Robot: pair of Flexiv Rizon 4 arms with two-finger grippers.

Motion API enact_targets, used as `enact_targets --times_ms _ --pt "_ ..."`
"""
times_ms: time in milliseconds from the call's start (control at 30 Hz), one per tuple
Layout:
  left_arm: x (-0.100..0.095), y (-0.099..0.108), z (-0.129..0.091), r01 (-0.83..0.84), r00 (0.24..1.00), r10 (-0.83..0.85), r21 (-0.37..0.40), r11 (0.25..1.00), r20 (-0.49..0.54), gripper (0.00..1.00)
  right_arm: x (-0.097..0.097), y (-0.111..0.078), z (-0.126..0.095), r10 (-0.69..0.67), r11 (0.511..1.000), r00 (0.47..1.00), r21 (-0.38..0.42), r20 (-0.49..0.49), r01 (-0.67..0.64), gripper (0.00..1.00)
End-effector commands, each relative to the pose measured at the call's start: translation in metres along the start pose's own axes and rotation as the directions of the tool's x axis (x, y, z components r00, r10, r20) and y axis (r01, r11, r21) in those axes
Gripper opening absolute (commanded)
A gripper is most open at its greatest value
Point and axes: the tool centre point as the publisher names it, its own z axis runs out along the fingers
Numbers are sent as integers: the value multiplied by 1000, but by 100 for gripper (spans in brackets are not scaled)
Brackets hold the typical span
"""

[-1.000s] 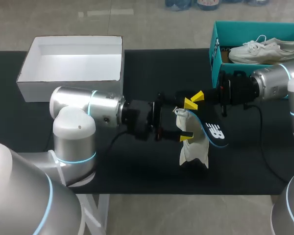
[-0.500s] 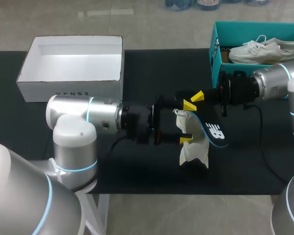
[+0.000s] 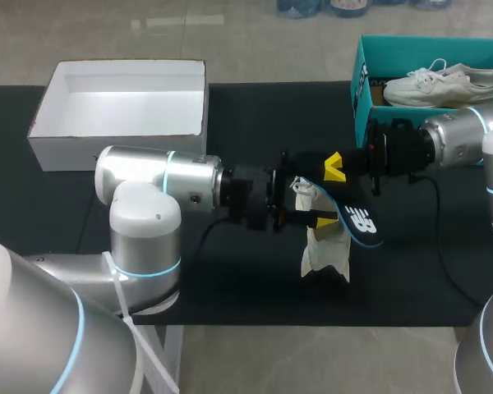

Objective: Take the shoe out of the shoebox, open the shoe tongue, remove and reinsert the insole, then place the shoe into the shoebox

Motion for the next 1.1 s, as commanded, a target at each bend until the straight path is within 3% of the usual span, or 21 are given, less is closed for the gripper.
enact_targets --times_ms 33,133,233,700,767,867,900,1100 --pt "2 2 6 -3 1000 3 -14 1000 -3 36 0 0 1 0 1000 1000 -2 1 0 0" --pt "2 3 5 -5 1000 5 -24 1000 -1 28 0 0 1 0 1000 1000 -2 1 0 0" --pt "2 6 3 -7 1000 7 -37 999 -6 33 0 0 1 0 1000 1000 -2 1 0 0" --pt "7 16 -4 -7 1000 6 -91 996 -11 35 0 0 1 0 1000 1000 -2 1 0 0" --pt "6 18 -4 -9 1000 8 -96 995 -7 31 0 0 1 0 1000 1000 -2 1 0 0" --pt "7 20 -4 -13 1000 13 -103 995 -3 11 0 0 1 0 1000 1000 -2 1 0 0" --pt "7 20 -3 -14 1000 13 -104 994 -4 0 0 0 1 0 1000 1000 -2 1 0 0" --pt "7 22 1 -19 1000 18 -107 994 -6 0 0 0 1 0 1000 1000 -2 1 0 0"
